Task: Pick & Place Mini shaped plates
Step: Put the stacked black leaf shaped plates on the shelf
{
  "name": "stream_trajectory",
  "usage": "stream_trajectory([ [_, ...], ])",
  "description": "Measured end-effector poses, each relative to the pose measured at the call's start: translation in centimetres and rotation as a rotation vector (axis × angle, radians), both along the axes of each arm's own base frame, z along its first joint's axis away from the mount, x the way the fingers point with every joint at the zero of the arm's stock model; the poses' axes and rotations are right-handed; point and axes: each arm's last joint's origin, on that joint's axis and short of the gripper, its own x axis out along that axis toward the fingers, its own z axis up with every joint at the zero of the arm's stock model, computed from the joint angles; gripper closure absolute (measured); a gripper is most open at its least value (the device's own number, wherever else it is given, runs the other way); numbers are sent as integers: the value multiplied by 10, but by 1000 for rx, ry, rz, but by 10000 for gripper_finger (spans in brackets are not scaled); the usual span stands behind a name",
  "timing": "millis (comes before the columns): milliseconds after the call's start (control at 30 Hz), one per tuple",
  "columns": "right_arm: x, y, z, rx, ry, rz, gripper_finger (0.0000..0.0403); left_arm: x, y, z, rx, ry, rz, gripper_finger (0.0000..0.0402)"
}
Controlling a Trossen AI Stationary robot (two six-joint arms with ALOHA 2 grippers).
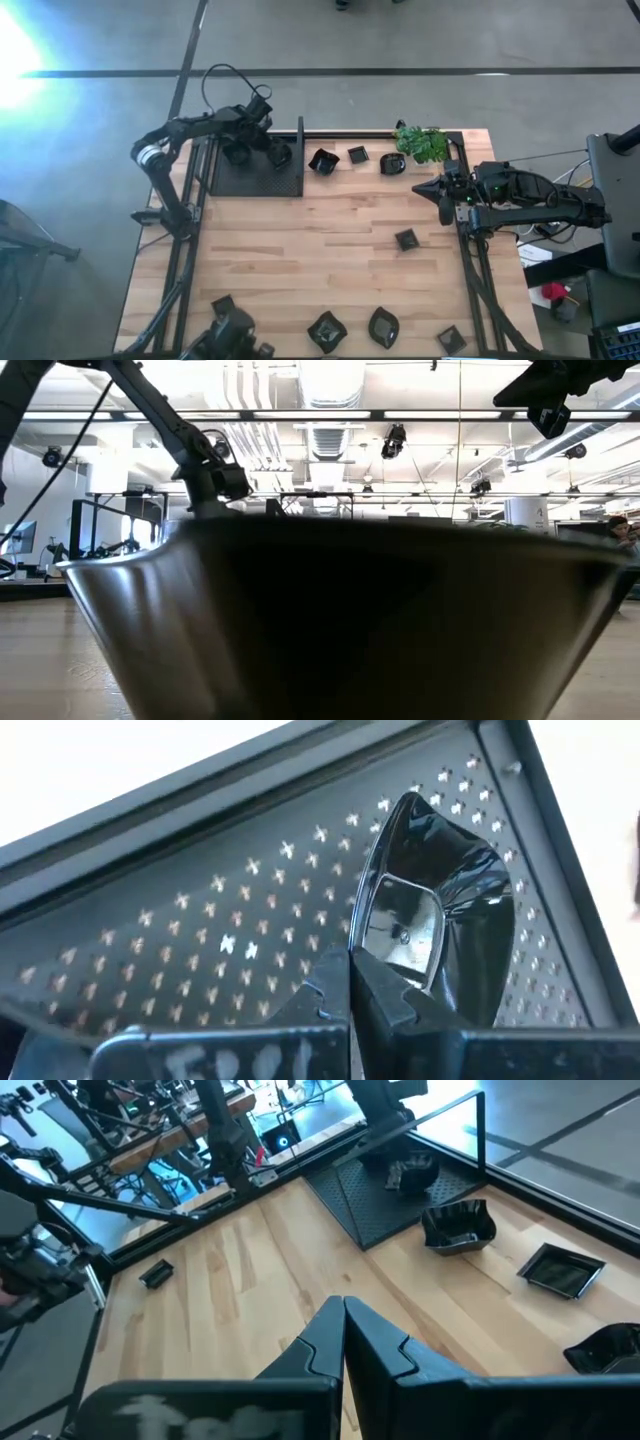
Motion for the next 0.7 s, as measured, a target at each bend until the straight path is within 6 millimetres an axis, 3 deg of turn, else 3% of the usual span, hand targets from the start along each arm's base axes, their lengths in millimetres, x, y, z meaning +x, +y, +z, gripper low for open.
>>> stream_trajectory([
  [700,0,-1,0,21,-7,-36,394,-1,8,-9,32,34,-4,386],
])
